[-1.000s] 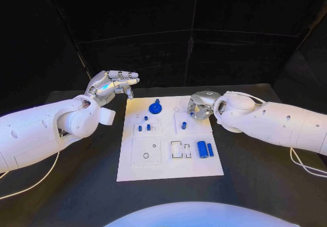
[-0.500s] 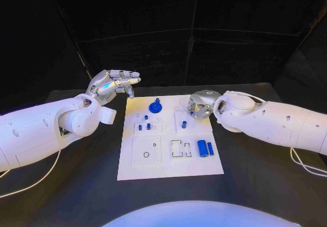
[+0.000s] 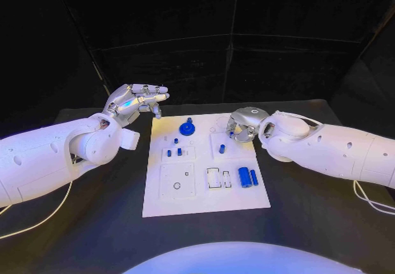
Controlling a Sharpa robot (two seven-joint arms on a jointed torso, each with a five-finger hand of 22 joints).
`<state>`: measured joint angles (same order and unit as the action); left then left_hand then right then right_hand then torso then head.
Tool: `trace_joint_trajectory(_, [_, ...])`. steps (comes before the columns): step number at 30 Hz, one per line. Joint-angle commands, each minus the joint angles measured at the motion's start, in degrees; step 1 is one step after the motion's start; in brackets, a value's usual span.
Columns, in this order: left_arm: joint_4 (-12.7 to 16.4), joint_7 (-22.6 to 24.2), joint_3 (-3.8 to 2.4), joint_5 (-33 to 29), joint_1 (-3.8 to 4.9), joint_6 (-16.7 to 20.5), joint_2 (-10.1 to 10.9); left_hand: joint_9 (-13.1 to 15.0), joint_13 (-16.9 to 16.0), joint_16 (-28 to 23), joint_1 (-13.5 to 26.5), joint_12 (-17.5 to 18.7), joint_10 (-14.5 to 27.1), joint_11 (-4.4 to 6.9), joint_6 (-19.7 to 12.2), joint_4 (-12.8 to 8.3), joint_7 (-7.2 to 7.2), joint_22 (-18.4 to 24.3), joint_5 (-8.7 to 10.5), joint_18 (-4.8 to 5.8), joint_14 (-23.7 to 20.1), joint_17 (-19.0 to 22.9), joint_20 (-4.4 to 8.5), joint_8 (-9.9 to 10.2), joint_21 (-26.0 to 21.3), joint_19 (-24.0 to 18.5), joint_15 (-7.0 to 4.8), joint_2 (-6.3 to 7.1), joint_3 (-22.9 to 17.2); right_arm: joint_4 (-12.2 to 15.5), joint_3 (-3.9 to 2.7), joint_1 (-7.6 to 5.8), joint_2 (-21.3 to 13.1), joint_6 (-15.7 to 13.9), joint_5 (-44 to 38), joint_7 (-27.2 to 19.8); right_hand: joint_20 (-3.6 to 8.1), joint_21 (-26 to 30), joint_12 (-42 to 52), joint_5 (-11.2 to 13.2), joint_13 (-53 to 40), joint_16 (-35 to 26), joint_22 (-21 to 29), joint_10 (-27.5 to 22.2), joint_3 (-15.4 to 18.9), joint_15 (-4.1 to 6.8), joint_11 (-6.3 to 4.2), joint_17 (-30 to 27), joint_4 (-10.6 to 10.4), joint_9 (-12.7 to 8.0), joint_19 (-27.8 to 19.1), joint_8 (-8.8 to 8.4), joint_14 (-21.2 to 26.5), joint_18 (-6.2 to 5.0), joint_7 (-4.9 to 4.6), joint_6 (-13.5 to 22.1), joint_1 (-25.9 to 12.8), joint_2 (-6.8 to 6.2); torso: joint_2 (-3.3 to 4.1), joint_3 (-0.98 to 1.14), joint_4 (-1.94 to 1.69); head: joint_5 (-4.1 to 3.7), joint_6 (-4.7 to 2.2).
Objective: Assemble the parts on the task board
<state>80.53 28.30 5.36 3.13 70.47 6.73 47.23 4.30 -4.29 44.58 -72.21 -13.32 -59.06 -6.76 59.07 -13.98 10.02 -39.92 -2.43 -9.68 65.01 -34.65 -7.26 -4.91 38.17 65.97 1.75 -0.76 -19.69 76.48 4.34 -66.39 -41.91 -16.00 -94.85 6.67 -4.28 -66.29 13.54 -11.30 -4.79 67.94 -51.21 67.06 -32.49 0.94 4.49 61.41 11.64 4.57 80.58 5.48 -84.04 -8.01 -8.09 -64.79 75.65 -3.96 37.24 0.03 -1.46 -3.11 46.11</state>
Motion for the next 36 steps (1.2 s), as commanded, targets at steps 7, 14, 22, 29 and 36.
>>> trace_joint_trajectory(7, [-0.17,0.24,-0.01,-0.15,0.06,-0.6,-0.03,-0.09,0.0,0.4,-0.07,-0.22,0.1,0.17,0.12,0.15,0.09,0.04,-0.27,-0.88,-0.36,0.08,-0.1,-0.28,-0.28,0.39,-0.02,-0.27,-0.1,1.54,-0.11,-0.25,-1.24,-4.96,-1.17,1.14,0.31,-0.55,0.54,0.51,-0.07,0.56,-0.38,1.39,-0.5,0.59,-0.87,0.3,0.01,0.12,-0.18,0.33,-1.83,1.15,0.09,-0.75,0.07,0.0,-0.01,0.0,0.0,-0.11,0.02])
trace_joint_trajectory(14, [-0.28,0.21,-0.01,-0.14,0.06,-0.57,0.01,-0.1,0.0,0.43,-0.16,-0.25,0.11,0.17,0.13,0.12,0.08,0.1,-0.27,-0.87,-0.38,0.11,-0.09,-0.29,-0.33,0.44,-0.03,-0.26,-0.1,2.91,-0.12,-0.26,-2.41,-5.21,-1.27,1.29,0.32,-0.61,0.59,0.54,-0.09,0.61,-0.44,1.43,-0.5,0.61,-0.9,0.32,0.01,0.13,-0.19,0.35,-1.83,1.15,0.12,-0.81,0.05,-0.02,0.02,-0.02,-0.04,-0.12,0.1])
trace_joint_trajectory(22, [-0.48,0.22,-0.01,-0.14,0.06,-0.55,0.07,-0.1,0.0,0.43,-0.16,-0.25,0.11,0.17,0.13,0.12,0.08,0.1,-0.27,-0.87,-0.38,0.11,-0.09,-0.29,-0.33,0.44,-0.03,-0.26,-0.1,8.63,-0.2,-0.3,-5.42,-9.26,0.0,-0.08,0.34,-0.67,0.62,0.49,-0.12,0.66,-0.48,1.45,-0.53,0.63,-0.93,0.34,0.09,0.13,-0.22,0.35,-1.83,1.15,0.16,-0.85,0.09,-0.1,-0.03,-0.05,0.02,0.11,-0.02])
trace_joint_trajectory(29, [-0.65,0.24,-0.01,-0.14,0.06,-0.55,-0.1,-0.11,0.0,0.44,-0.17,-0.25,0.16,0.15,0.11,0.11,0.1,0.15,-0.26,-0.87,-0.42,0.13,-0.08,-0.29,-0.38,0.48,-0.03,-0.2,-0.05,15.51,-0.4,-0.41,-7.12,-13.97,3.1,-2.62,0.38,-0.84,0.66,0.19,-0.15,0.75,-0.64,1.42,-0.73,0.67,-0.94,0.34,0.32,0.11,-0.27,0.27,-1.8,1.15,0.17,-0.82,0.27,-0.21,-0.04,-0.08,-0.07,0.53,-0.22])
trace_joint_trajectory(36, [-0.79,0.24,-0.01,-0.14,0.06,-0.72,-0.35,-0.12,0.01,0.46,-0.19,-0.26,0.19,0.14,0.08,0.1,0.12,0.2,-0.26,-0.86,-0.45,0.16,-0.08,-0.28,-0.43,0.51,-0.02,-0.14,0.0,18.87,-0.42,-0.43,-5.7,-14.04,4.83,-3.95,0.39,-0.86,0.67,0.13,-0.16,0.73,-0.64,1.4,-0.78,0.67,-0.92,0.29,0.36,0.1,-0.29,0.25,-1.78,1.15,0.16,-0.8,0.3,-0.23,0.0,-0.09,-0.03,2.07,-0.25])
